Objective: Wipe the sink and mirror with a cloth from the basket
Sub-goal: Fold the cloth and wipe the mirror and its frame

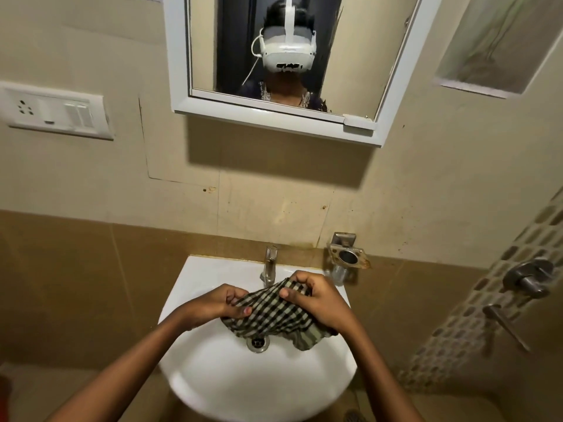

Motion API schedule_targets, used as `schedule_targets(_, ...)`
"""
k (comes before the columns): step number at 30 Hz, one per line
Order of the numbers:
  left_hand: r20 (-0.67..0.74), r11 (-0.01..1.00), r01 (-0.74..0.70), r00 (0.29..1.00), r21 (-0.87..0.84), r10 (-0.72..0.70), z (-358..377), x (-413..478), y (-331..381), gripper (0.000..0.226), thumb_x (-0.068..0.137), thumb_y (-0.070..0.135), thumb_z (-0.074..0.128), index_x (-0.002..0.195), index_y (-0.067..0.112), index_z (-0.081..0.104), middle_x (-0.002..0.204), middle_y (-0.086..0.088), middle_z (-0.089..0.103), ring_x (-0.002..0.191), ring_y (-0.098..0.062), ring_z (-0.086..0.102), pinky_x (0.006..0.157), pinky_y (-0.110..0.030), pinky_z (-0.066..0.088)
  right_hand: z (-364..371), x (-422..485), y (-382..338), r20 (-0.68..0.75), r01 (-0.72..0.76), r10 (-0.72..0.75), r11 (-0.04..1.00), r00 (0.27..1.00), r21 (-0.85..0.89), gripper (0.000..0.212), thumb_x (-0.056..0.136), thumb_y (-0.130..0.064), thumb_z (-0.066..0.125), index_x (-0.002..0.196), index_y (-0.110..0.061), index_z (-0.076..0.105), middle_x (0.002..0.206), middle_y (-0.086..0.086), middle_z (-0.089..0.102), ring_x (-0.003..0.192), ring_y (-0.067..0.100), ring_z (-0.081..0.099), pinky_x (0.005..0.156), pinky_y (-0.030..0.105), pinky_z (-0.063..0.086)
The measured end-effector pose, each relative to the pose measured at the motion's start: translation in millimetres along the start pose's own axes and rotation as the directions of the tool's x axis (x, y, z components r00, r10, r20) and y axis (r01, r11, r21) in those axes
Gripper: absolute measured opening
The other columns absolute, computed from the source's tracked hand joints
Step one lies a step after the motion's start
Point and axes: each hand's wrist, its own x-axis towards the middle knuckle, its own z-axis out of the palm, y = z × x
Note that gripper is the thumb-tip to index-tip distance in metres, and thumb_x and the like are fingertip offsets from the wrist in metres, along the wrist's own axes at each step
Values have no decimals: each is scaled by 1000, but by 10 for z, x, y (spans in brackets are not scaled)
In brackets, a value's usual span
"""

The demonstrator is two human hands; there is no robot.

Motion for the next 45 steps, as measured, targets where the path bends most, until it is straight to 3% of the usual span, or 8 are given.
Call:
schedule_targets(5,52,637,44,999,-769,-6,70,-9,-260,64,88,51,47,119,-5,53,121,-22,59,111,-31,57,94,-39,46,-138,105,-301,-27,-53,62,968,998,243,27,84,-32,68,94,-7,67,84,6,72,79,17,68,74,34,53)
schedule_targets(12,15,317,-29,990,-948,137,789,175,-407,94,67,51,75,138,2,37,135,-23,49,121,-39,49,99,-58,37,-271,217,-554,-9,-86,113,803,994,590,53,71,-22,75,112,5,56,97,19,69,88,27,65,79,32,56)
schedule_targets(18,-298,442,-192,937,-876,-183,866,384,-147,85,54,6,83,131,2,46,107,-21,69,93,-35,68,86,-56,48,-472,156,-488,-54,-132,198,808,979,574,85,57,-12,88,126,-18,39,102,17,67,89,26,69,76,35,59)
schedule_targets(24,-380,587,-239,916,-774,-128,418,280,124,81,64,-4,76,131,13,36,123,-28,55,108,-40,57,69,-42,60,-573,54,-224,-125,-227,224,974,966,-6,68,55,-20,89,111,-40,56,124,-3,55,115,22,54,97,47,49)
schedule_targets(30,-447,948,-171,894,-267,35,182,284,341,88,57,7,81,125,43,41,105,-18,50,87,-27,55,77,-28,53,-442,66,-82,-204,-262,212,927,956,-268,21,71,-18,81,74,-30,64,83,3,69,66,13,62,61,33,56)
schedule_targets(34,-508,907,-166,859,-388,-60,146,329,429,88,68,-13,71,128,41,37,119,-21,46,97,-31,59,74,-33,56,-491,105,-112,-233,-219,113,836,966,-503,28,70,-38,80,63,-41,53,110,-12,44,111,12,40,97,37,37)
schedule_targets(38,-270,824,50,932,-564,-242,74,277,627,89,71,-31,52,137,26,29,122,-30,46,89,-31,63,63,-30,60,-623,162,-210,17,-107,132,865,991,-491,23,74,-32,77,69,-30,55,100,-14,59,99,7,54,76,19,40)
schedule_targets(45,-174,936,237,965,260,-197,41,302,781,53,57,-5,79,98,25,67,114,4,57,105,-14,52,72,-13,49,-597,219,-273,290,-23,244,799,925,-601,34,73,-24,78,72,-39,48,117,-4,63,95,15,60,78,31,50)
